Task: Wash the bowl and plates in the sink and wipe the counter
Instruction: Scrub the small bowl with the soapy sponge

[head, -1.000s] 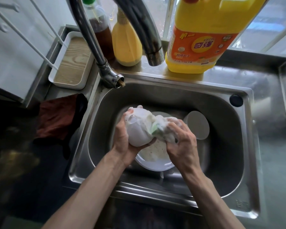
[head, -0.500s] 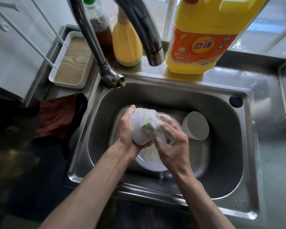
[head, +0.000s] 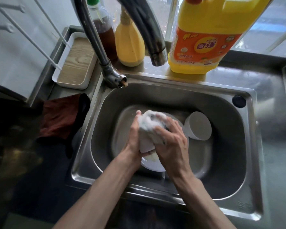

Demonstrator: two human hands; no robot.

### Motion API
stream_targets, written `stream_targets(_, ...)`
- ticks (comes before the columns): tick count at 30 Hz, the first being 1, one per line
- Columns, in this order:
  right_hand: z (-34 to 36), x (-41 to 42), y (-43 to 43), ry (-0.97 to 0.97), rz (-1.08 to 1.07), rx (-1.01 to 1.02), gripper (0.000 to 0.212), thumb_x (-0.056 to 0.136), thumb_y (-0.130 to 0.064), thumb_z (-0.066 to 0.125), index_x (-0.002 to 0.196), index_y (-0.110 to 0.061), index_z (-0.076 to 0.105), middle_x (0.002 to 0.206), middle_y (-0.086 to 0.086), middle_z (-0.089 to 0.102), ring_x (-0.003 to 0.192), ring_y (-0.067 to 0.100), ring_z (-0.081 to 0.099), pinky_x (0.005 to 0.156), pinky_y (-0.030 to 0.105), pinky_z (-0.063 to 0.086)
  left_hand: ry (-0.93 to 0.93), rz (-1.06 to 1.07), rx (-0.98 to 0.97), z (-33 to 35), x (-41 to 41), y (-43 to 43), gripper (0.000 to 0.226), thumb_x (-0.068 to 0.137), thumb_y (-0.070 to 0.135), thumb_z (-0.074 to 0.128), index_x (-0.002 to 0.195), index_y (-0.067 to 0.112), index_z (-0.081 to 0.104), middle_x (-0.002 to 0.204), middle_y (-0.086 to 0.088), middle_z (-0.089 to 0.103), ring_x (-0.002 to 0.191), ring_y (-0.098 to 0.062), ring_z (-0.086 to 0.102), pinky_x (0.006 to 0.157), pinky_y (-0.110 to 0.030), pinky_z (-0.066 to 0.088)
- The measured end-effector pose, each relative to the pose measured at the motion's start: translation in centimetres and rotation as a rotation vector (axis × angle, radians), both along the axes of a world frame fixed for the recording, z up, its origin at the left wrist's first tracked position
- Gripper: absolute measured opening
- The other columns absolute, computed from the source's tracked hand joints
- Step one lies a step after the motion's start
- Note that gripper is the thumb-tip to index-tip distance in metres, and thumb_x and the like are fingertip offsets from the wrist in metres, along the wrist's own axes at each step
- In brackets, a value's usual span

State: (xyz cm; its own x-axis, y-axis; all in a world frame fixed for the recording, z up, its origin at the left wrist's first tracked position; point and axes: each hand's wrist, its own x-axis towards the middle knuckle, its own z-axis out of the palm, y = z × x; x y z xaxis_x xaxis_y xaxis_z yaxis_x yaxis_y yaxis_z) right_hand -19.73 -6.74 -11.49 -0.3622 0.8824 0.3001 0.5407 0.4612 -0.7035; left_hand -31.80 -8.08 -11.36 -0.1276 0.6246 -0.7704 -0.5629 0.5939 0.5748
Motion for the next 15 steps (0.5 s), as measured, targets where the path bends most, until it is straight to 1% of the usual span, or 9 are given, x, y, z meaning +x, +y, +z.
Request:
stream_targets(2,0.6,-0.7,1.2,0.014,-0.068,-0.126,0.033,0.094,-0.034,0.059,0.115,-0.017,0.078,0.131,0.002,0.069,0.116,0.023,0.065,0.094,0.037,0.056,0.043,0.001,0.044,0.1,0.3,-0.6,0.072,0.089,0.083,0.041,0.113,0.025,0.077,0.106,-0.012,0.078,0.092,-0.026,0.073,0.076,-0.043,0.056)
stream_targets(3,0.7,-0.8,1.9,0.049,-0.083,-0.223,0.032,0.094,-0.033,0.061,0.115,-0.018,0.078,0.127,-0.002,0.070,0.113,0.019,0.066,0.093,0.039,0.057,0.068,0.002,0.070,0.1,0.2,-0.8,0.073,0.087,0.086,0.042,0.114,0.027,0.076,0.108,-0.012,0.077,0.093,-0.027,0.073,0.076,-0.045,0.055)
stream_targets(5,0.8,-0.7,3.2,0.093,-0.116,-0.398,0.020,0.095,-0.031,0.066,0.108,-0.022,0.079,0.111,-0.009,0.074,0.099,0.014,0.069,0.085,0.042,0.057,0.132,-0.025,0.148,0.3,0.0,-0.8,0.074,0.081,0.088,0.043,0.121,0.032,0.071,0.116,-0.011,0.075,0.097,-0.029,0.074,0.074,-0.047,0.056)
stream_targets(7,1.2,-0.3,4.3,0.112,-0.164,-0.552,0.015,0.096,-0.032,0.068,0.102,-0.023,0.079,0.092,-0.008,0.076,0.086,0.014,0.071,0.077,0.044,0.059,0.202,-0.081,0.242,0.5,-0.2,-0.7,0.066,0.081,0.081,0.047,0.132,0.040,0.061,0.121,-0.005,0.073,0.100,-0.027,0.074,0.071,-0.048,0.061)
stream_targets(9,1.5,0.0,4.9,0.176,-0.168,-0.701,0.017,0.097,-0.031,0.067,0.109,-0.030,0.079,0.087,-0.010,0.078,0.083,0.013,0.074,0.077,0.046,0.062,0.256,-0.105,0.319,0.9,-0.5,-0.6,0.057,0.083,0.065,0.058,0.136,0.047,0.054,0.125,0.005,0.070,0.102,-0.020,0.074,0.066,-0.043,0.062)
stream_targets(11,1.7,0.0,4.9,0.236,-0.125,-0.727,0.020,0.098,-0.026,0.068,0.114,-0.032,0.078,0.093,-0.010,0.079,0.087,0.012,0.075,0.078,0.044,0.063,0.266,-0.077,0.349,1.0,-0.9,-0.3,0.055,0.083,0.058,0.064,0.136,0.047,0.054,0.129,0.007,0.067,0.103,-0.017,0.072,0.064,-0.038,0.060)
stream_targets(13,1.6,-0.5,4.4,0.353,-0.050,-0.681,0.021,0.098,-0.018,0.071,0.116,-0.023,0.078,0.109,-0.009,0.076,0.099,0.010,0.072,0.081,0.037,0.061,0.223,-0.001,0.292,1.1,-1.0,0.1,0.052,0.085,0.063,0.060,0.132,0.041,0.059,0.128,0.001,0.069,0.103,-0.023,0.071,0.068,-0.042,0.059)
stream_targets(14,1.5,-0.8,4.1,0.399,-0.005,-0.643,0.024,0.097,-0.014,0.072,0.119,-0.018,0.077,0.121,-0.009,0.073,0.110,0.009,0.069,0.087,0.035,0.059,0.156,0.048,0.244,1.1,-1.1,0.3,0.050,0.089,0.064,0.056,0.129,0.034,0.062,0.124,-0.003,0.071,0.101,-0.025,0.070,0.072,-0.045,0.058)
stream_targets(15,1.1,-1.0,3.6,0.396,0.031,-0.576,0.028,0.095,-0.010,0.073,0.122,-0.015,0.076,0.131,-0.008,0.069,0.120,0.007,0.064,0.095,0.034,0.057,0.055,0.096,0.197,1.1,-1.3,0.4,0.050,0.094,0.062,0.051,0.128,0.028,0.065,0.121,-0.006,0.071,0.100,-0.027,0.068,0.077,-0.046,0.055)
